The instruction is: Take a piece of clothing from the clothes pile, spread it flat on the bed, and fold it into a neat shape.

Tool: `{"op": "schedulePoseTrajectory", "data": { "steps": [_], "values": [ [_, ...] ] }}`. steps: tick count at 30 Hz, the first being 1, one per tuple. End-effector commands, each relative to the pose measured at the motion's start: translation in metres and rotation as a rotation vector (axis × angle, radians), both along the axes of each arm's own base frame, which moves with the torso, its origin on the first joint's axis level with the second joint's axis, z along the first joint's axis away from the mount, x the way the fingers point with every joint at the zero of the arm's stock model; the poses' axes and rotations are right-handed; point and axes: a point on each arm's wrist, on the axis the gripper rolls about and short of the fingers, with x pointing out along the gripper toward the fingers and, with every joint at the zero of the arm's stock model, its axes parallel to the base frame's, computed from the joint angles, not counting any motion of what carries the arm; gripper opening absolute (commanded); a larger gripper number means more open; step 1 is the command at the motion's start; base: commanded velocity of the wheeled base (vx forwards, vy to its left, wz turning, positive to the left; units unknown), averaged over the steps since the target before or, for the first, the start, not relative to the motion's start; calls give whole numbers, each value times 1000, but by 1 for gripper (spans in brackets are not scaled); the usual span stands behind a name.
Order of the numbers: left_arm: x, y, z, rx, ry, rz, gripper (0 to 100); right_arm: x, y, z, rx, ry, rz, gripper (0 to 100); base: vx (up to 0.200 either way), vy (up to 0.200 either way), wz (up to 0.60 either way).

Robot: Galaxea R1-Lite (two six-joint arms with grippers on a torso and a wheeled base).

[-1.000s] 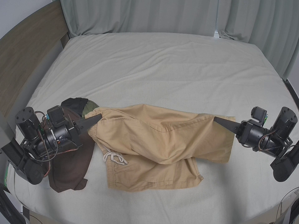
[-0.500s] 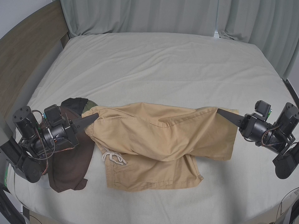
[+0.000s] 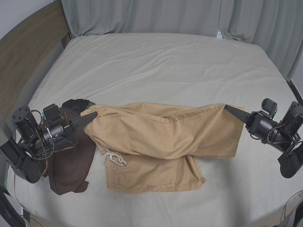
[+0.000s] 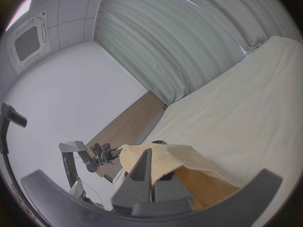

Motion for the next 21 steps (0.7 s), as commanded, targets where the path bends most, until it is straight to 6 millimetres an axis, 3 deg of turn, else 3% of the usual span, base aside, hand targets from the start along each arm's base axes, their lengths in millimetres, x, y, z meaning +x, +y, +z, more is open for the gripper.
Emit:
{"op": "schedulePoseTrajectory", "data": {
  "steps": [1, 21],
  "values": [
    [1, 2, -1, 0, 4, 6, 0, 2, -4, 2, 1, -7, -14, 0, 0, 0, 0],
    [2, 3, 0, -2, -1, 11, 0, 7, -8, 8, 11, -34, -38, 0, 0, 0, 0]
  ]
}}
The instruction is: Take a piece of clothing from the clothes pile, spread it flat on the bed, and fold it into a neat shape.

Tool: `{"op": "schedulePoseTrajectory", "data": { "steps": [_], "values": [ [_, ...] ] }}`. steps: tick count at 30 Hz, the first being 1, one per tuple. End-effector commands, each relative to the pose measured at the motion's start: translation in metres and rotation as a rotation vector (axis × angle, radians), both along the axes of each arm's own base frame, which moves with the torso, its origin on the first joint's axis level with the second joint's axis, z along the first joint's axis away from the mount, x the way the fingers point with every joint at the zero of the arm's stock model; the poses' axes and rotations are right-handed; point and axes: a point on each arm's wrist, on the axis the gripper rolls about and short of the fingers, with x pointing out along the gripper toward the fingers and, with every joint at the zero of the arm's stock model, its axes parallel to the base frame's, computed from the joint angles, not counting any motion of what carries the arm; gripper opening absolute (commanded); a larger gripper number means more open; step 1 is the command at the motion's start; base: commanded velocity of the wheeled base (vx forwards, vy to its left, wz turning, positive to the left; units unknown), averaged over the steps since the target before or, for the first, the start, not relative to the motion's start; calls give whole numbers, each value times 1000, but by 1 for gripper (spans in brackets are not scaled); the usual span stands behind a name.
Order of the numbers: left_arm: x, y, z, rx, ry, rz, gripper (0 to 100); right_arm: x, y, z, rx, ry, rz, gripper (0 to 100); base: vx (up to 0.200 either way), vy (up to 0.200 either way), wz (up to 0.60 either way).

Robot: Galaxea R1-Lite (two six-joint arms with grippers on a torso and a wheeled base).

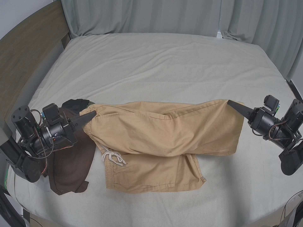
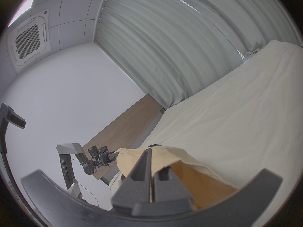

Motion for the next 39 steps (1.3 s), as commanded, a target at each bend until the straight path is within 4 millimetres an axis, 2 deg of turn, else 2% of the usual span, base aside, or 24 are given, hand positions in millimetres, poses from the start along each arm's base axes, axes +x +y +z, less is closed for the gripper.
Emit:
{"op": "schedulePoseTrajectory", "data": {
  "steps": [1, 10, 20, 39],
  "values": [
    [0, 0, 0, -1, 2, 0, 0, 2, 0, 3, 8, -7, -3, 0, 0, 0, 0],
    [4, 1, 2, -13, 1, 3, 0, 6, -8, 7, 34, -1, -27, 0, 0, 0, 0],
    [12, 12, 11, -41, -15, 37, 0, 10, -15, 9, 36, -9, -56, 0, 0, 0, 0],
    [16, 18, 18, -57, -29, 53, 0, 15, -22, -3, 15, 16, -86, 0, 0, 0, 0]
  ]
}}
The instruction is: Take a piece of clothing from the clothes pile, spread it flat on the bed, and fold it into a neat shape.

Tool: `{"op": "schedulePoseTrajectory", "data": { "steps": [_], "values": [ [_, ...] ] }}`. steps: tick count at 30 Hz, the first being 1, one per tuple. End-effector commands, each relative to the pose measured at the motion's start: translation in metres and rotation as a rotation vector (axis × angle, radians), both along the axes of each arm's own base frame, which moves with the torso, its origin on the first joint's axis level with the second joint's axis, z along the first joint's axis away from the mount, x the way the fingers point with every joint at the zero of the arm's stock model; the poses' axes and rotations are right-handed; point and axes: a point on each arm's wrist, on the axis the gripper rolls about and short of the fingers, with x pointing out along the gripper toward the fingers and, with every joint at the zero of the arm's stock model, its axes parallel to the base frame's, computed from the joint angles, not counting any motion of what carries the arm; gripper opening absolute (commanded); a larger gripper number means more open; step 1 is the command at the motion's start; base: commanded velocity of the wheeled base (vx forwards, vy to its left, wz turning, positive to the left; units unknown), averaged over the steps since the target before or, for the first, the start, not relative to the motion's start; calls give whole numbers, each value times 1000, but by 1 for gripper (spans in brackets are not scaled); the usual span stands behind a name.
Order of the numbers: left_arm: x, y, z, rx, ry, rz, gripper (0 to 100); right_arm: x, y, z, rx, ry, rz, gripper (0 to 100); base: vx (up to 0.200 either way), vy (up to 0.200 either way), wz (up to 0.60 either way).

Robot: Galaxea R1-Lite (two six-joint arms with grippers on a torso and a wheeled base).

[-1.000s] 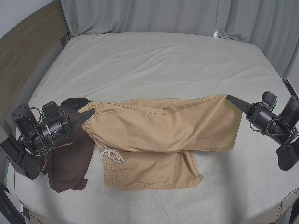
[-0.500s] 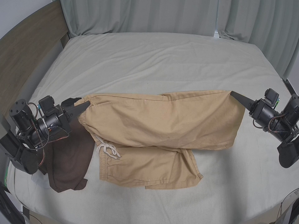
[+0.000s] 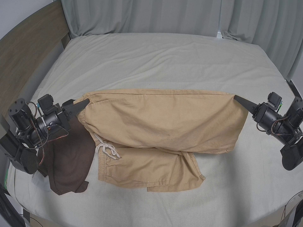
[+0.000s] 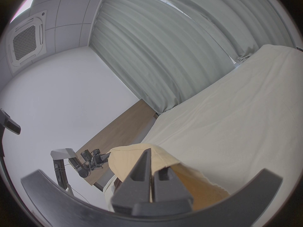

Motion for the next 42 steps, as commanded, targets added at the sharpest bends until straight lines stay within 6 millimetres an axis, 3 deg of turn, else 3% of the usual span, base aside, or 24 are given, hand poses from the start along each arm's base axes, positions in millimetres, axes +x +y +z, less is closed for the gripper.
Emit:
{"op": "schedulePoseTrajectory", "data": {
  "steps": [1, 34, 42],
  "values": [
    [1, 1, 1, -1, -5, 4, 0, 4, 0, -6, -13, 11, -5, 0, 0, 0, 0],
    [0, 4, -2, -5, 13, 11, 0, 4, 4, -12, -32, 17, 5, 0, 0, 0, 0],
    [17, 3, -12, -9, 31, 21, 0, 28, 5, -23, -34, 31, 0, 0, 0, 0, 0]
  ]
}}
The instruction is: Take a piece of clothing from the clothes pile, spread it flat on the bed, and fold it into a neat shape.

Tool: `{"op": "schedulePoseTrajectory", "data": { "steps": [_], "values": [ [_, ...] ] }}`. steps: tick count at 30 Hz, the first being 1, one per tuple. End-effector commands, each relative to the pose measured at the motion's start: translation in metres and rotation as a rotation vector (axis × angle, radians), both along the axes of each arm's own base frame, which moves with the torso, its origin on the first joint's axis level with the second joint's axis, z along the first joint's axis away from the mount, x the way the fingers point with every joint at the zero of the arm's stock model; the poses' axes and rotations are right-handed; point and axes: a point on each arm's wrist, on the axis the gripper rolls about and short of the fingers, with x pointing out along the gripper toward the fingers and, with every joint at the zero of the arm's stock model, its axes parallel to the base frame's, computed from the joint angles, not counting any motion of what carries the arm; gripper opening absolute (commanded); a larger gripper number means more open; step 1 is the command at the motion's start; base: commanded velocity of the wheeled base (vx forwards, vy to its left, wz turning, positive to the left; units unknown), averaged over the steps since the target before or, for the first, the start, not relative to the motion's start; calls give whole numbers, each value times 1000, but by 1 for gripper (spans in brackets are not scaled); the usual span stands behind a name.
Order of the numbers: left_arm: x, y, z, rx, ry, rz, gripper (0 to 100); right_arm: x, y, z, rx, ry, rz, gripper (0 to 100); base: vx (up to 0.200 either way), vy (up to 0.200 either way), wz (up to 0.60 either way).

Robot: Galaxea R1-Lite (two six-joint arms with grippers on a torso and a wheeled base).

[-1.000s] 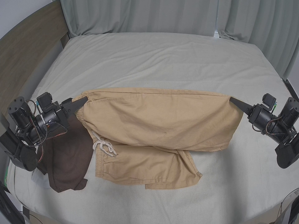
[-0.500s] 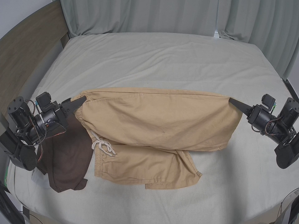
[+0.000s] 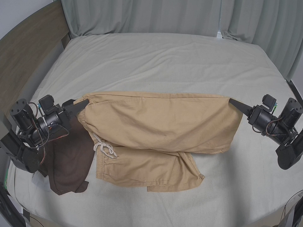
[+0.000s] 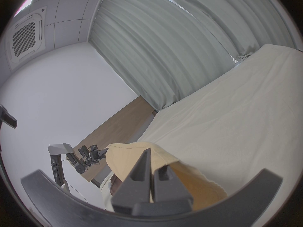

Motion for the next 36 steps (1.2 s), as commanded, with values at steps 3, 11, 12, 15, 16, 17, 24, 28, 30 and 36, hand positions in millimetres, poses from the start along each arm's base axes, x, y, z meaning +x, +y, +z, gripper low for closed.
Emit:
{"op": "schedulePoseTrajectory", "data": {
  "steps": [3, 11, 12, 15, 16, 17, 24, 28, 30, 36],
  "values": [
    [19, -1, -12, -5, 19, 4, 0, 27, 1, -16, -2, 27, -4, 0, 0, 0, 0],
    [43, -1, -21, -20, 16, 59, 0, 52, 4, -27, -2, 23, -4, 0, 0, 0, 0],
    [45, -1, -22, -20, 13, 59, 0, 55, 4, -27, -1, 18, -4, 0, 0, 0, 0],
    [55, 0, -24, -27, 10, 61, 0, 65, 5, -30, 0, 10, -5, 0, 0, 0, 0],
    [55, -1, -24, -29, 10, 61, 0, 65, 5, -30, 0, 9, -5, 0, 0, 0, 0],
    [60, 0, -25, -33, 7, 64, 0, 70, 5, -32, 2, 8, -6, 0, 0, 0, 0],
    [79, -2, -34, -53, 5, 94, 0, 87, 5, -39, 7, -3, -10, 0, 0, 0, 0],
    [91, -6, -37, -82, 7, 97, 0, 101, 3, -45, 10, -12, -19, 0, 0, 0, 0],
    [97, -7, -38, -94, 6, 100, 0, 107, 2, -47, 13, -19, -31, 0, 0, 0, 0],
    [112, -11, -45, -113, -1, 94, 0, 121, 1, -40, 90, -16, -55, 0, 0, 0, 0]
  ]
}}
